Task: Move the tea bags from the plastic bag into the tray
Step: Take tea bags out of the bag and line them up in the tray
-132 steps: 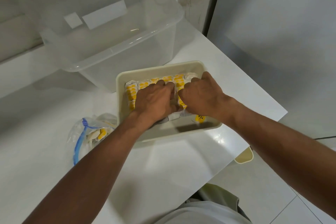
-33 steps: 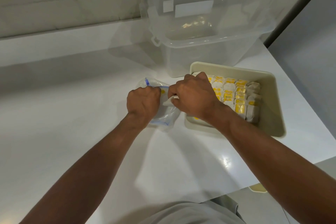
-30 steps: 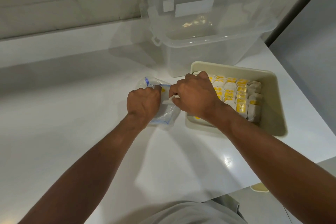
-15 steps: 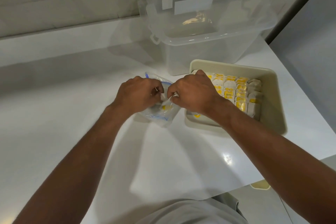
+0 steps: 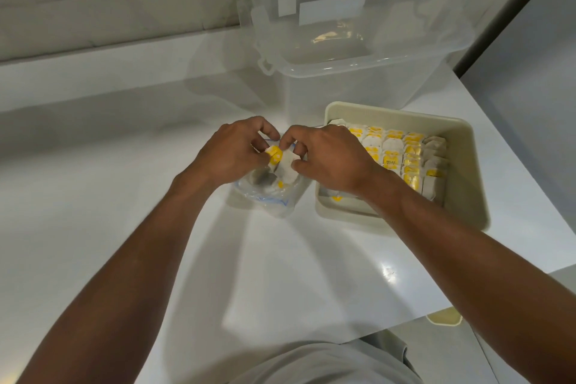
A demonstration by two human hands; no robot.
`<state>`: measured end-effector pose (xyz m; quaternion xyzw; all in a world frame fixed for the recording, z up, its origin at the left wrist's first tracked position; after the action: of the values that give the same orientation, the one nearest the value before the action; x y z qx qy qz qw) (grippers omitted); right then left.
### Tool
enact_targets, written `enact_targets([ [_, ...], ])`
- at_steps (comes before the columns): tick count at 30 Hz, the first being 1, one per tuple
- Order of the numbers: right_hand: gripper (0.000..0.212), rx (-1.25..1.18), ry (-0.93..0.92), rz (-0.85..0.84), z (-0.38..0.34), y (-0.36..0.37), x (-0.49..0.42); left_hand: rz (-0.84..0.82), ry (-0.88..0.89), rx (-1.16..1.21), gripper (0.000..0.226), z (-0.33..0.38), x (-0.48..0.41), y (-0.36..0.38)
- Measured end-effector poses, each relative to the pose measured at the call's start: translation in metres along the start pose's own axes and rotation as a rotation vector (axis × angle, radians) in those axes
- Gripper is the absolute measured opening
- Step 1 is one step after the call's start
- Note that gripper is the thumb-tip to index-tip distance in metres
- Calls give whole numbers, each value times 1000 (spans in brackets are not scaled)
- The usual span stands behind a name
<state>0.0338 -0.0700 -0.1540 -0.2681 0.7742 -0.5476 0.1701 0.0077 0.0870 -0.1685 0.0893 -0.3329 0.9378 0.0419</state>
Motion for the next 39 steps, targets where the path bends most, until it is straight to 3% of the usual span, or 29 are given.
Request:
enact_targets([
  [3, 38, 6, 16, 8, 3, 0, 0, 6, -4, 85, 16, -1, -1, -4],
  [10, 10, -99, 35, 51, 7, -6, 3, 28, -34, 55, 20, -14, -1, -10],
  [13, 11, -84, -23, -25, 0, -5, 3, 66, -18, -43, 14, -13, 0, -15],
  [21, 18, -39, -38, -59, -7, -7, -1, -46, -16, 294, 15, 2, 5, -16],
  [26, 12, -330, 6, -166, -9, -11, 1, 22, -38, 265, 4, -1, 5, -17],
  [30, 12, -149, 120, 23, 4, -22, -5, -72, -92, 448, 3, 5, 8, -8],
  [34, 12, -327, 87, -106, 3, -14, -5, -15, -99, 387, 4, 3, 7, -10],
  [37, 10, -176, 120, -40, 8, -15, -5, -43, -128, 397, 6, 4, 7, -5],
  [39, 10, -290, 114, -66, 8, -12, -5, -16, -126, 360, 7, 4, 7, -6],
])
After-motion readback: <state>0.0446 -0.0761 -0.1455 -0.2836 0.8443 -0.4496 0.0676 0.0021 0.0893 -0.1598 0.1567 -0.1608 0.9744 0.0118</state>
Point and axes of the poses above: each hand's wrist, its own x-axis away from the middle knuckle, its own y-axis out of the palm, z = x × y, the point moved 6 cm from there along -x, towards the middle knuckle, and after that the axes turned 6 degrees about x, right-handed, at the moved point
